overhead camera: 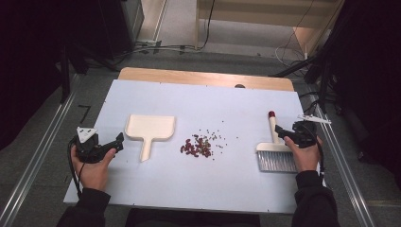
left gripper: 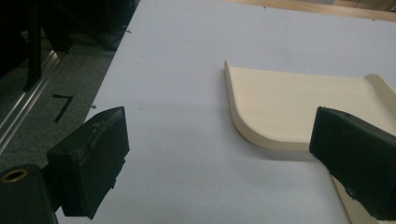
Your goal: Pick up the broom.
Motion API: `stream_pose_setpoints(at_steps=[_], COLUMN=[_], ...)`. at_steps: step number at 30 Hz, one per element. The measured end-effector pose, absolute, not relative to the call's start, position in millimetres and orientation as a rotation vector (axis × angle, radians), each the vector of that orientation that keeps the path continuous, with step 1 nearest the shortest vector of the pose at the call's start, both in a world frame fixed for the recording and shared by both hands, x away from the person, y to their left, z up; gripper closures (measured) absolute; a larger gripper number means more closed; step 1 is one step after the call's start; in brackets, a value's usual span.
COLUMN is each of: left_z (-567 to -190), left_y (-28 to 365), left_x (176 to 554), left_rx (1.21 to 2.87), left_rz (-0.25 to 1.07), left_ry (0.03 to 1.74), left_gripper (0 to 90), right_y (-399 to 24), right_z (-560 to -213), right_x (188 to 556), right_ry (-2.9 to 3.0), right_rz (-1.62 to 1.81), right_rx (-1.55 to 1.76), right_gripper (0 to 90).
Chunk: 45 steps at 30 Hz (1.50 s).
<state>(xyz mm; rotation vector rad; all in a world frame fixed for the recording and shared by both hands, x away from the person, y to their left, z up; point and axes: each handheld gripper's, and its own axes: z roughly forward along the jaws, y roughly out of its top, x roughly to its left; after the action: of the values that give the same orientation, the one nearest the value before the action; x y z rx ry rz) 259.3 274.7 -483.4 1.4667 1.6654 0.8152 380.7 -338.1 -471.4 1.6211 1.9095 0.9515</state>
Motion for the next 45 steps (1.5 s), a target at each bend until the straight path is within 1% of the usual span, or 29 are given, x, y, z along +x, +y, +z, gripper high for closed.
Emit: stream_pose_setpoints(at_steps=[8, 16, 30, 33, 36, 38, 45], left_z=[-483.5, -483.5, -484.7, -484.8, -484.8, -484.9, -484.9], left_y=[274.6, 274.8, 276.2, 276.6, 276.5, 276.7, 276.6], left_x=[260.5, 260.5, 261.9, 261.9, 261.9, 262.0, 261.9], left_rx=[1.464, 1.467, 1.464, 1.470, 1.467, 1.471, 1.472], left_rz=[0.810, 0.807, 0.808, 0.805, 0.806, 0.804, 0.803], left_ry=[1.667, 1.662, 1.664, 1.663, 1.663, 1.663, 1.664], left_gripper=[5.3, 5.3, 5.3, 5.3, 5.4, 5.4, 5.5], right_y=[-333.6, -327.8, -327.1, -326.5, -325.3, -324.5, -320.9], right_z=[-473.4, -472.1, -477.1, -477.5, -477.8, -478.0, -481.7], right_x=[393.9, 417.4, 453.9, 458.8, 461.9, 464.3, 474.0], right_ry=[1.927, 1.949, 1.969, 1.966, 1.969, 1.973, 1.996], right_rz=[0.927, 0.903, 0.862, 0.863, 0.864, 0.874, 0.866], right_rx=[1.639, 1.666, 1.738, 1.740, 1.743, 1.748, 1.780], right_gripper=[24.4, 30.1, 35.1, 38.3, 39.2, 42.7, 49.0])
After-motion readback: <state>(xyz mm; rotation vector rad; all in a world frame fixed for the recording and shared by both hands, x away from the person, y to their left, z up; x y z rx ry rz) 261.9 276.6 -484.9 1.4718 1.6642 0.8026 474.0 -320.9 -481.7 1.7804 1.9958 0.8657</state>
